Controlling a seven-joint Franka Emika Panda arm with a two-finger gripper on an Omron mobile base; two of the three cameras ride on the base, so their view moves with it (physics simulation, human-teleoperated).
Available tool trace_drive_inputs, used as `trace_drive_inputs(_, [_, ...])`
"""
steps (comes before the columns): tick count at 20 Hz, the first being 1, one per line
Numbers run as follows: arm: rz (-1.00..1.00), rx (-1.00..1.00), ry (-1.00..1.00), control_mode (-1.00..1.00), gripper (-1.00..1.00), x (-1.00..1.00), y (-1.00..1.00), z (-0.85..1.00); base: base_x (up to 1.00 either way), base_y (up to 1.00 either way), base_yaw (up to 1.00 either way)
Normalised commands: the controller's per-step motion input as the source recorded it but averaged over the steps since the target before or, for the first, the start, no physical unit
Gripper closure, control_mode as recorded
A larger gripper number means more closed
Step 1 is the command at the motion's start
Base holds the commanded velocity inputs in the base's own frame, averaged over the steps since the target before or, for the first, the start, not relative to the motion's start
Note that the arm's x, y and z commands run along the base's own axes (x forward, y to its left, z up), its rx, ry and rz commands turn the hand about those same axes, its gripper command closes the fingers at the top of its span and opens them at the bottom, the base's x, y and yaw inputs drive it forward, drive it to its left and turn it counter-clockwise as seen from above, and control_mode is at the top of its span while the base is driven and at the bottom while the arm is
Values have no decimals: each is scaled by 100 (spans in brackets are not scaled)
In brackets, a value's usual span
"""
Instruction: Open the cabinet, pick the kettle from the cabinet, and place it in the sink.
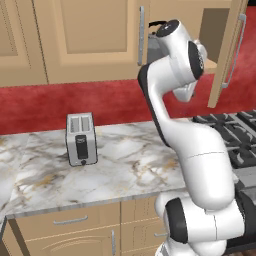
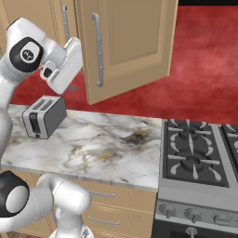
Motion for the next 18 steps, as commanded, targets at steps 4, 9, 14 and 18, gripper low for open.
trace_drive_inputs(4, [0,0,0,-100,-100,33,0,-7,0,0,0])
trace_drive_inputs(9, [0,-1,0,-100,-100,15,-9,-7,0,0,0])
trace_drive_inputs(14, [0,-12,0,-100,-100,0,-32,-4,0,0,0])
trace_drive_inputs(18, [0,-13,0,-100,-100,-5,-36,0,0,0,0])
